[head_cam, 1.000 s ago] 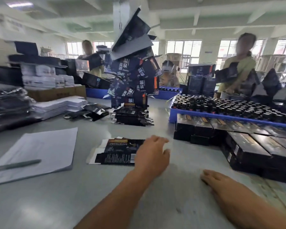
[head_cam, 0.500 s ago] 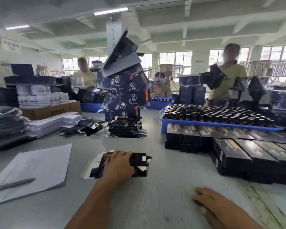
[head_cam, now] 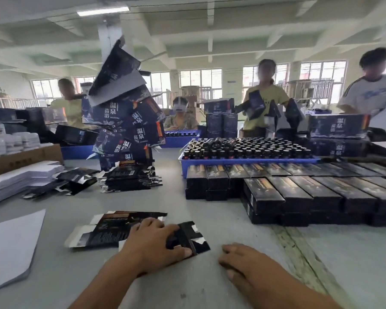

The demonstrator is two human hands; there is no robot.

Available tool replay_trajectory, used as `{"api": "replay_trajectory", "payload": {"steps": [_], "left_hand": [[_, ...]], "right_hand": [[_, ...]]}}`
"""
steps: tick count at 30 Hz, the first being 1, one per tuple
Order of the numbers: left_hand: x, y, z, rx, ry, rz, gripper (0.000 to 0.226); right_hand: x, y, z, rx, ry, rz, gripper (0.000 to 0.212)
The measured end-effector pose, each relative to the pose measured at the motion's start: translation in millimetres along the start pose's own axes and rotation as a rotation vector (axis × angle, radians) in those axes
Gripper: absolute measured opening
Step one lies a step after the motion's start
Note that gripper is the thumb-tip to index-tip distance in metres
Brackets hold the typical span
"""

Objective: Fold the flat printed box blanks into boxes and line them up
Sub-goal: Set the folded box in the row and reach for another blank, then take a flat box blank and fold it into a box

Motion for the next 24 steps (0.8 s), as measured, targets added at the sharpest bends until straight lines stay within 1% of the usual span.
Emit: {"api": "replay_trajectory", "payload": {"steps": [3, 6, 9, 13, 16, 19, 21, 24], "left_hand": [[16, 8, -2, 0.074, 0.066, 0.061, 0.098], [31, 15, -6, 0.117, 0.134, 0.107, 0.114], [45, 19, -10, 0.154, 0.166, 0.158, 0.121], [62, 25, -15, 0.249, 0.085, 0.220, 0.119], [69, 31, -19, 0.341, 0.042, 0.256, 0.117], [74, 38, -23, 0.430, 0.073, 0.271, 0.113], [76, 42, -27, 0.507, 0.092, 0.284, 0.107], [76, 47, -31, 0.641, 0.090, 0.307, 0.090]], "right_hand": [[-1, 3, -7, 0.051, -0.102, 0.016, 0.034], [5, 5, -17, 0.212, -0.245, 0.133, 0.029], [18, 6, -22, 0.343, -0.388, 0.264, 0.036], [23, 9, -24, 0.357, -0.538, 0.342, 0.036], [22, 9, -27, 0.363, -0.604, 0.334, 0.025], [21, 9, -31, 0.391, -0.743, 0.322, 0.014], [20, 10, -33, 0.408, -0.849, 0.327, 0.013], [19, 11, -36, 0.435, -0.961, 0.334, 0.010]]}}
Point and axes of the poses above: each hand's wrist, its own y-axis away from the middle knuckle, its own z-axis out of the palm, x = y × z, the point moved 3 cm from there along -y, towards the middle knuckle, and after that the axes turned 5 degrees about -y, right-handed, at the moved point
